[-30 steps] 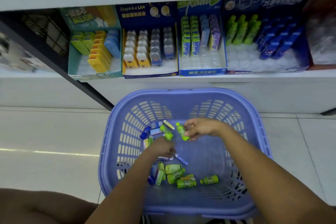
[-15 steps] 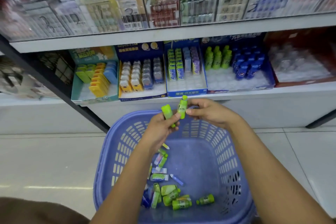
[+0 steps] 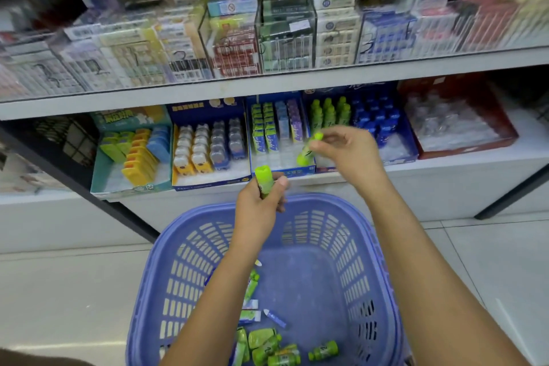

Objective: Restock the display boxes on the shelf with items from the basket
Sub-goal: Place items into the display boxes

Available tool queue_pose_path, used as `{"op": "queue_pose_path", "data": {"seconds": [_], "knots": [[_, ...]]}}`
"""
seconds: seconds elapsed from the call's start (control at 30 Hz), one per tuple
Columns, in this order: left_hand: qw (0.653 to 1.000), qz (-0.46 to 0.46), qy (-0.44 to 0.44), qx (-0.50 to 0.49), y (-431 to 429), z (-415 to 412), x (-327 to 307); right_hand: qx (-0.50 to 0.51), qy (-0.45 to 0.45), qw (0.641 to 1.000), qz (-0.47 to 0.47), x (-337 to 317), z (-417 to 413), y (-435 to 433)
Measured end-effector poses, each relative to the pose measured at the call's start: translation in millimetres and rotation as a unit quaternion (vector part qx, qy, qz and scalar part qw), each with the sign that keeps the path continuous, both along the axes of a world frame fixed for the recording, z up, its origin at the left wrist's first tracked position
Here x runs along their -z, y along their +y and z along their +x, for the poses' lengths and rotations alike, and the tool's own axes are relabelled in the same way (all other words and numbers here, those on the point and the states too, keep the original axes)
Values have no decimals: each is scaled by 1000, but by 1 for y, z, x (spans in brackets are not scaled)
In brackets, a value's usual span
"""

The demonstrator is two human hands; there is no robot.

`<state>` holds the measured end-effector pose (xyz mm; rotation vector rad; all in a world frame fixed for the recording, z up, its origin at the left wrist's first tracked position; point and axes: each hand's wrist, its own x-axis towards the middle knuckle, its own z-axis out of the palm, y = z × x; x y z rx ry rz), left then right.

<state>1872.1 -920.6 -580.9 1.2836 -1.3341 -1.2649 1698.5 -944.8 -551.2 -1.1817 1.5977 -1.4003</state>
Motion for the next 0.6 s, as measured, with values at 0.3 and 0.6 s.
{"op": "queue_pose_path", "data": {"seconds": [0.3, 0.6], "knots": [[976, 170, 128, 51, -11, 4, -5, 21, 238, 970, -44, 5, -43, -51], [965, 216, 135, 66, -25, 6, 12, -16, 274, 962, 6, 14, -47, -73]]}}
